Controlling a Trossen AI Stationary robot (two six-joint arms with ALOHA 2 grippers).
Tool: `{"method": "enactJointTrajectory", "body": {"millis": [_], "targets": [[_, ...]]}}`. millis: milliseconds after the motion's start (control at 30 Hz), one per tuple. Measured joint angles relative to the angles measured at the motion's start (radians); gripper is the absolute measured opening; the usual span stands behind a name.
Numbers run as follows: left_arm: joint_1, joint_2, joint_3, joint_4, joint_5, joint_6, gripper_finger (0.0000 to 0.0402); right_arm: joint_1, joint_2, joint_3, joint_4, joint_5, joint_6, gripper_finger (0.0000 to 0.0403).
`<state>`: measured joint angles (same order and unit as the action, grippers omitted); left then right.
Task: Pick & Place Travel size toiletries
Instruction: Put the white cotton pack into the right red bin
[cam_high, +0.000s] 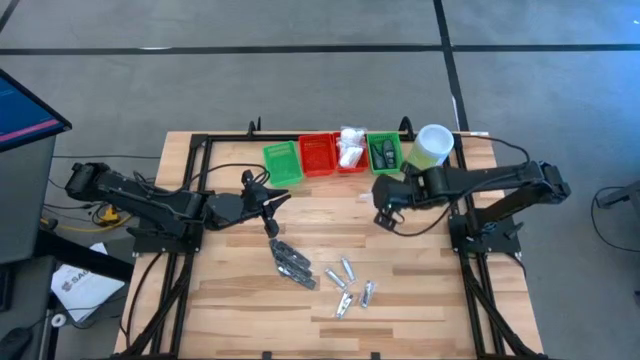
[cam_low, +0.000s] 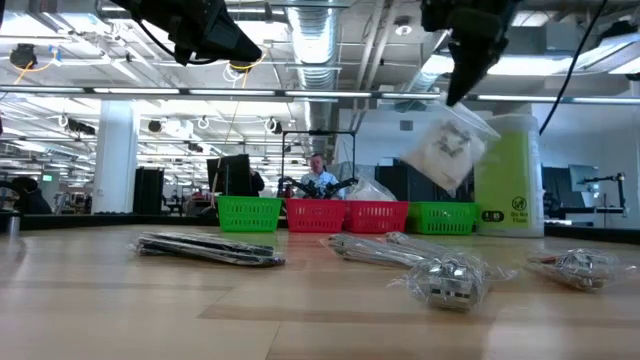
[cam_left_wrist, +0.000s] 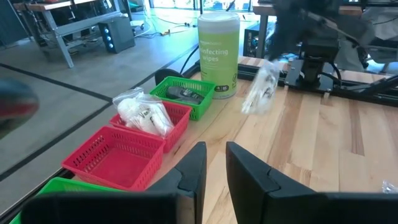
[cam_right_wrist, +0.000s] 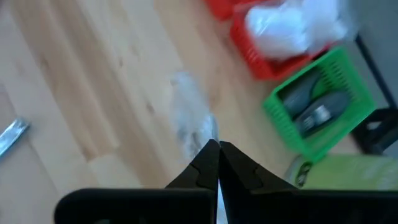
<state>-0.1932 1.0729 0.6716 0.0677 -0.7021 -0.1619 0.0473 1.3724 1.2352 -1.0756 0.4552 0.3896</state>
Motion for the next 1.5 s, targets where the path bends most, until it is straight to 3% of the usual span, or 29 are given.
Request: {"method": "enactJointTrajectory", "body": {"millis": [433, 733, 1267, 1500], "targets": [[0.000, 0.000, 0.000, 0.000, 0.000, 0.000, 0.0053, -0.218, 0.031, 0.040, 0.048, 0.056, -0.233, 0.0000], [0.005, 0.000, 0.000, 0.001, 0.000, 0.000, 0.0053, -0.334, 0.142, 0.085, 0.123, 0.048, -0.420, 0.0000], [0.005, 0.000, 0.000, -0.001, 0.000, 0.000, 0.0053, -0.390, 0.487, 0.369, 0.115, 0.041, -0.642, 0.0000], [0.005, 0.000, 0.000, -0.017, 0.000, 0.003, 0.0053, -0.390, 0.534, 0.476, 0.096, 0.041, -0.682, 0.0000]]}}
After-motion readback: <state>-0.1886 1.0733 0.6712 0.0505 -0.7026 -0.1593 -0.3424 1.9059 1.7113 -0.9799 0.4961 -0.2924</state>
